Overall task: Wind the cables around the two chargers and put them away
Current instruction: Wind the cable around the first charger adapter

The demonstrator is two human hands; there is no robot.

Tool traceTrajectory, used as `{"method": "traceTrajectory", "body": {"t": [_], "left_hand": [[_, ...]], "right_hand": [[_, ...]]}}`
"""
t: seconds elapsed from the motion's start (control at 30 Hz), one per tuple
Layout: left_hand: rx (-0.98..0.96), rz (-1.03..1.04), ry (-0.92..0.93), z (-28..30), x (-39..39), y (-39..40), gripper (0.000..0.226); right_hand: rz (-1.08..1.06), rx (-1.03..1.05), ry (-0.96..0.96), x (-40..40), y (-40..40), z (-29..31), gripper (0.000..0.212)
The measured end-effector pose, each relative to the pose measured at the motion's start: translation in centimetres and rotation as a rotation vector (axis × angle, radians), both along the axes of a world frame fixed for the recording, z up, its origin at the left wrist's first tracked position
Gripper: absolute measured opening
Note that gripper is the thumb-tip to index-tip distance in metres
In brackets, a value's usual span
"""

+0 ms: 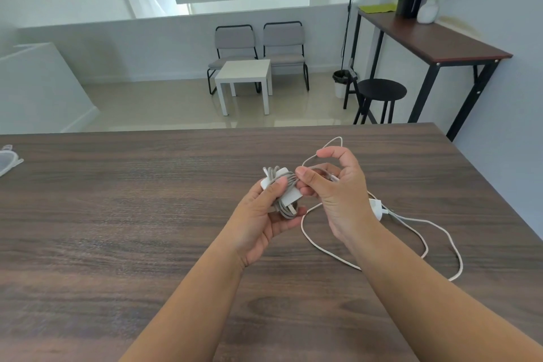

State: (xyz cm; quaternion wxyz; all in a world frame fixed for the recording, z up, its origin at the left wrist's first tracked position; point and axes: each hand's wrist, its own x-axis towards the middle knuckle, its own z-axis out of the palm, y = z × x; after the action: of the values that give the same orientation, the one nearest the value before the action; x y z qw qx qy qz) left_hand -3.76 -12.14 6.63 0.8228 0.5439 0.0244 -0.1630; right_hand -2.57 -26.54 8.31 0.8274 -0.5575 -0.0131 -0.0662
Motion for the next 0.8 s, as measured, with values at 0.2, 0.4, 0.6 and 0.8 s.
{"method": "traceTrajectory", "body": {"t": [0.2, 0.4, 0.6, 0.8], "left_hand": [[-0.023, -0.010, -0.038, -0.4, -0.3, 0.2, 0.044], [-0.088, -0.038, -0.076, -0.7, -0.6, 0.6, 0.054], [-0.140, -0.008, -0.112, -0.6, -0.8, 0.7, 0.049], [-0.142, -0.140, -0.180, -0.7, -0.9, 2.1, 0.071]], "right_hand": [[-0.024, 0.135, 0.054, 0.0, -0.8, 1.0, 0.039], [0.058, 0.474, 0.201, -0.1, -1.8, 1.6, 0.041], [0.149, 0.566, 0.188, -0.7, -2.1, 1.9, 0.029], [0.141, 0.404, 0.219, -0.9, -2.4, 1.7, 0.020]]}}
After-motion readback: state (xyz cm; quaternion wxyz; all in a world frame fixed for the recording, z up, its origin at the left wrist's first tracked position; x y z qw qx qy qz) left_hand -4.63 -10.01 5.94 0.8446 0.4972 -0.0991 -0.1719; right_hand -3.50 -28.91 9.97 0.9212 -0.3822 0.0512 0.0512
